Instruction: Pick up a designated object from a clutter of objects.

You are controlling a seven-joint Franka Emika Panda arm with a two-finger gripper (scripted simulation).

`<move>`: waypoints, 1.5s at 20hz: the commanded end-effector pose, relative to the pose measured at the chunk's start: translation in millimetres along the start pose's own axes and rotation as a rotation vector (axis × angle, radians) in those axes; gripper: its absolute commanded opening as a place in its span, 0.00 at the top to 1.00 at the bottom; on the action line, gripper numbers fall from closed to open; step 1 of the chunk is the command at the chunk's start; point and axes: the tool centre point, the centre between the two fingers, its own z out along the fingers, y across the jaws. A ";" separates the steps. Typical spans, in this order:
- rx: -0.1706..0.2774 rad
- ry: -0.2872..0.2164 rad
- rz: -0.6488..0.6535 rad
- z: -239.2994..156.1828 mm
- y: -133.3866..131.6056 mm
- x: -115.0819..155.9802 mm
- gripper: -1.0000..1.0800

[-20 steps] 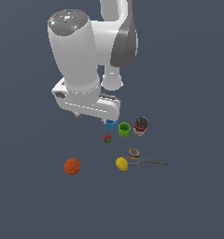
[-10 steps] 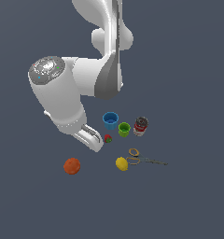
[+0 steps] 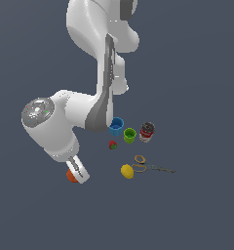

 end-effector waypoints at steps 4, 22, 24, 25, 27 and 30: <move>0.003 0.010 0.098 23.8 2.1 17.3 0.04; 0.003 0.013 0.139 70.8 4.5 23.8 0.04; 0.003 0.014 0.140 78.9 4.7 24.0 0.04; 0.003 0.014 0.140 81.8 4.5 24.0 0.04; 0.003 0.014 0.140 85.1 4.1 24.4 0.04; 0.003 0.014 0.140 84.9 3.6 25.2 0.04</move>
